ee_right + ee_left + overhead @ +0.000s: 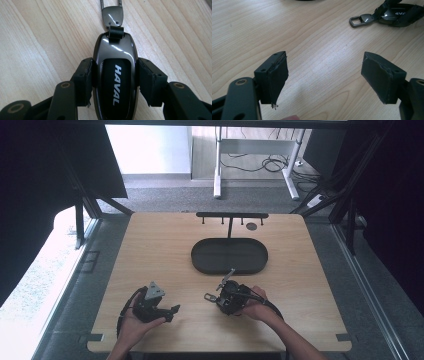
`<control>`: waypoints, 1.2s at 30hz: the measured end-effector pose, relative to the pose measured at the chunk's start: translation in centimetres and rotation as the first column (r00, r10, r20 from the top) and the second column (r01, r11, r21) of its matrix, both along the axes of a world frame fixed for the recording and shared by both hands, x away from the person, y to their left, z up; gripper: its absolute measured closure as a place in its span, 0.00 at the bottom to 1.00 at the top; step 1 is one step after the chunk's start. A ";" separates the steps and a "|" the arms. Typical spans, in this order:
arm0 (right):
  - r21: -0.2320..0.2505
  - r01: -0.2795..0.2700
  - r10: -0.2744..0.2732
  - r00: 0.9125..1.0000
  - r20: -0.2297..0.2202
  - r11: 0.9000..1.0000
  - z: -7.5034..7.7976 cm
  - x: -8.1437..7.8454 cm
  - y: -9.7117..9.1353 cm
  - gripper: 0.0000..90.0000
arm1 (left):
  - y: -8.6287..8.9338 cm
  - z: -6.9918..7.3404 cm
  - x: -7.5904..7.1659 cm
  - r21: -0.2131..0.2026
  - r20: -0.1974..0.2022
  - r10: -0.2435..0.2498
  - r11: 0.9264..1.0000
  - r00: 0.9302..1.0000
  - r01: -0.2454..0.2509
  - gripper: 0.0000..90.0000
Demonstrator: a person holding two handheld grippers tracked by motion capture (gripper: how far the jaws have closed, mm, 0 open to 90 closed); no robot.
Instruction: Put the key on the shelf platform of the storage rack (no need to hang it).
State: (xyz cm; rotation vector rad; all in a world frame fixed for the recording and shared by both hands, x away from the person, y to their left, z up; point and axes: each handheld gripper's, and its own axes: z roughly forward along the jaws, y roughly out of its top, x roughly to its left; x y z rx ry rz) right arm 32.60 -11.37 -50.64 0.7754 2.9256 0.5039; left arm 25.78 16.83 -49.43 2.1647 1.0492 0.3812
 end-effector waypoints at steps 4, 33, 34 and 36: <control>0.020 0.008 -0.008 1.000 -0.013 1.000 0.2 0.1 -0.2 0.55 | 0.0 0.0 0.0 0.000 0.003 0.005 1.000 1.000 -0.005 0.24; 0.148 0.007 -0.005 1.000 -0.010 0.989 5.7 1.1 -3.0 0.55 | -0.3 0.0 -0.2 0.023 0.019 0.015 1.000 1.000 -0.015 0.24; 0.150 0.004 -0.003 1.000 -0.009 0.989 5.7 1.1 -3.0 0.55 | -0.3 0.0 -0.2 0.023 0.018 0.015 1.000 1.000 -0.016 0.24; 0.151 0.002 -0.001 1.000 -0.008 0.989 5.9 1.2 -3.1 0.55 | -0.3 0.0 -0.2 0.023 0.018 0.015 1.000 1.000 -0.015 0.24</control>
